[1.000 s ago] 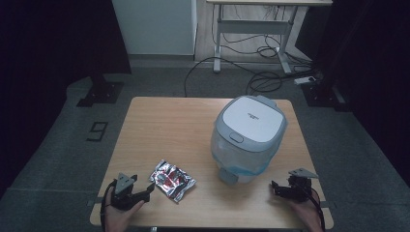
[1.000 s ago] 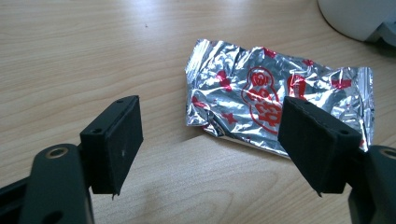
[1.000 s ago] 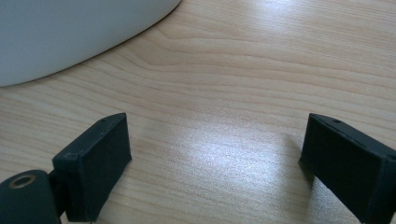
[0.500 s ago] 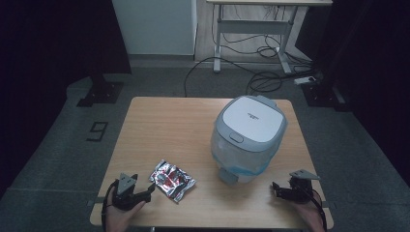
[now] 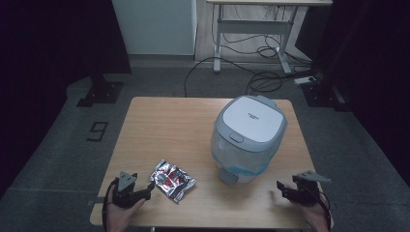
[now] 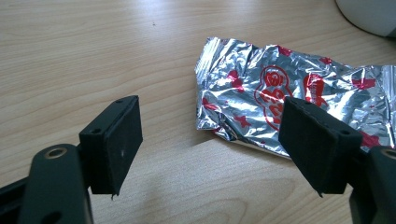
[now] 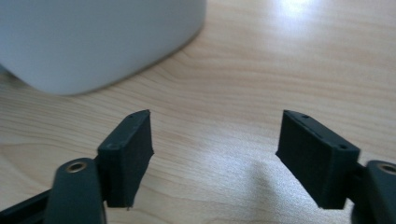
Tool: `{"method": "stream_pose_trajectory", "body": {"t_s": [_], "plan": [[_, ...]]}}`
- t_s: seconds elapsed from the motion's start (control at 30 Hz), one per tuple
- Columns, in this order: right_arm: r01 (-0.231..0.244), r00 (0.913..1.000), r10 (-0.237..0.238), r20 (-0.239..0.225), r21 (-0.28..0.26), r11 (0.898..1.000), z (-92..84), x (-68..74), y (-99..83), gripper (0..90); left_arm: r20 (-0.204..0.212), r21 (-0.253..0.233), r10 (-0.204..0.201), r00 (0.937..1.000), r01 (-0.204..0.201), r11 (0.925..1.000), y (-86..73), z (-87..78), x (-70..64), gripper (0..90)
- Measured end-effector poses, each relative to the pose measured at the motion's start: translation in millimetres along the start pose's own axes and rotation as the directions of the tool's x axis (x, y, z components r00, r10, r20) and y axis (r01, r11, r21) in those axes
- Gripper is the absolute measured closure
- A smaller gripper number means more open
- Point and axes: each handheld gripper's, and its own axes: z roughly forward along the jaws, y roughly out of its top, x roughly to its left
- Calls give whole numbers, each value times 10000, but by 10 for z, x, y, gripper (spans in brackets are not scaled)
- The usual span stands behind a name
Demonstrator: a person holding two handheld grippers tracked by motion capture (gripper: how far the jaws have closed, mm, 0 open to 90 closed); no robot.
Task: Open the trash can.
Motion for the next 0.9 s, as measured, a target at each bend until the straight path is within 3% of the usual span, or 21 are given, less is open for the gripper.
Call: {"method": "stream_pose_trajectory", "body": {"t_s": [0.43,0.63,0.67,0.9], "plan": [[231,9983,-267,-518,-673,9975,-218,60,102,467,88,61,33,10000,-33,10000,4,20,10,220],[500,9947,-592,-842,-1075,9929,-309,95,159,627,38,-69,-104,9999,104,9999,8,-6,25,233],[623,9931,-733,-916,-1175,9911,-330,106,177,690,47,-44,-126,9999,126,9999,4,-3,24,234],[740,9883,-924,-1210,-1488,9861,-386,127,251,831,79,10,-81,9999,81,10000,2,6,20,234]]}}
